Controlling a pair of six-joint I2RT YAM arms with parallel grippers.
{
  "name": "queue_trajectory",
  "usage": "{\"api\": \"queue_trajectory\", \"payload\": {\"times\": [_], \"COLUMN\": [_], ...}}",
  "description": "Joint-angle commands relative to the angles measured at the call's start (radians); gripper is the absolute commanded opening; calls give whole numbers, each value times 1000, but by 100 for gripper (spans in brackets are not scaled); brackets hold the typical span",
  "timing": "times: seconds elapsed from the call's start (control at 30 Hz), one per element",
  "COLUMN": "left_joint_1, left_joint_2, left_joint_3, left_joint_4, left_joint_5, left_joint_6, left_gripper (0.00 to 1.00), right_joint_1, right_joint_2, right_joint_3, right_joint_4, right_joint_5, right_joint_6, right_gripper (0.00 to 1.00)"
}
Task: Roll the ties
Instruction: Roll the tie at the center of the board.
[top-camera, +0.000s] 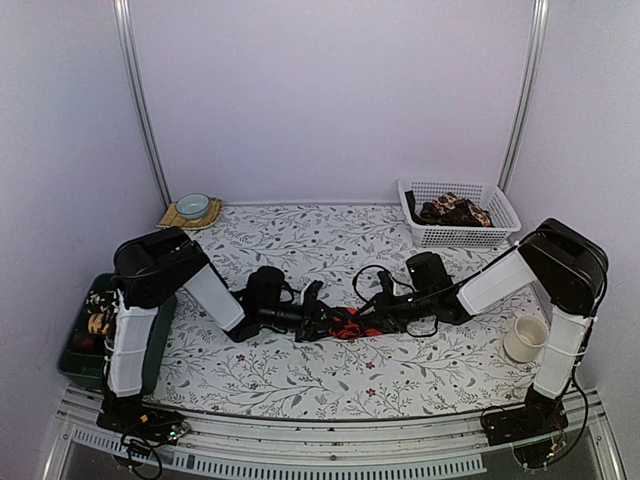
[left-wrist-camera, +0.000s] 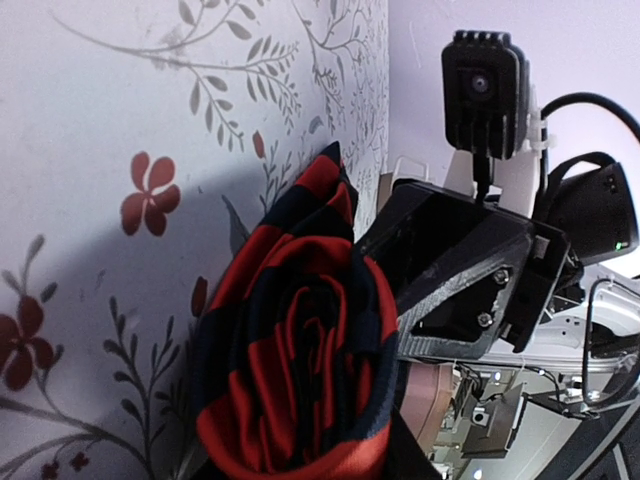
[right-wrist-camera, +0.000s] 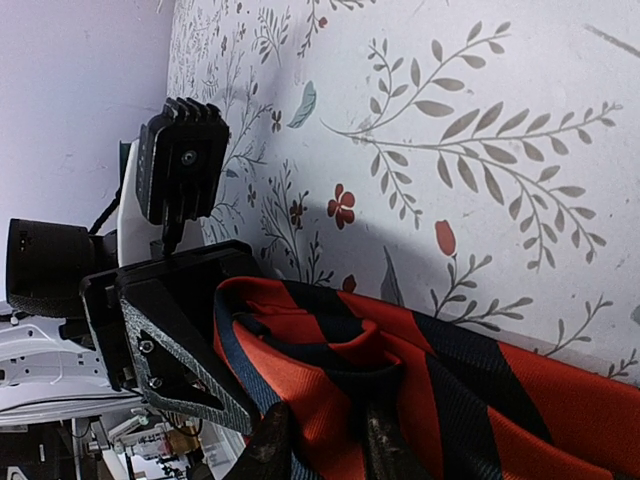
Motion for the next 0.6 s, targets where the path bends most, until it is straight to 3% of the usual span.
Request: {"api": "queue_trajectory", "payload": {"times": [0.0,0.1,0.3,0.47,0.57], "left_joint_1": [9,23,64,104,126], "left_joint_2": [28,-2,-79,-82,-74], "left_joint_3": [-24,-12,73,249,347], "left_joint_4": [-234,-321,-621,-1019,-1152], "left_joint_5": [-27,-16,-1,-20,-46], "left_joint_6": [71,123,325,621,723], "left_gripper": [11,1,2,2,3], "right_joint_1": [18,18,-4,-31,-67], "right_joint_2": [31,-2,-101,-183,-189], "right_joint_3": [1,19,119,213,228], "right_joint_4": [-26,-82,-287,-496,-537], "right_joint_5": [7,27,27,93,121], "right_joint_6": [-8,-50,-211,-429,-492], "right_gripper": [25,30,57,63,63]}}
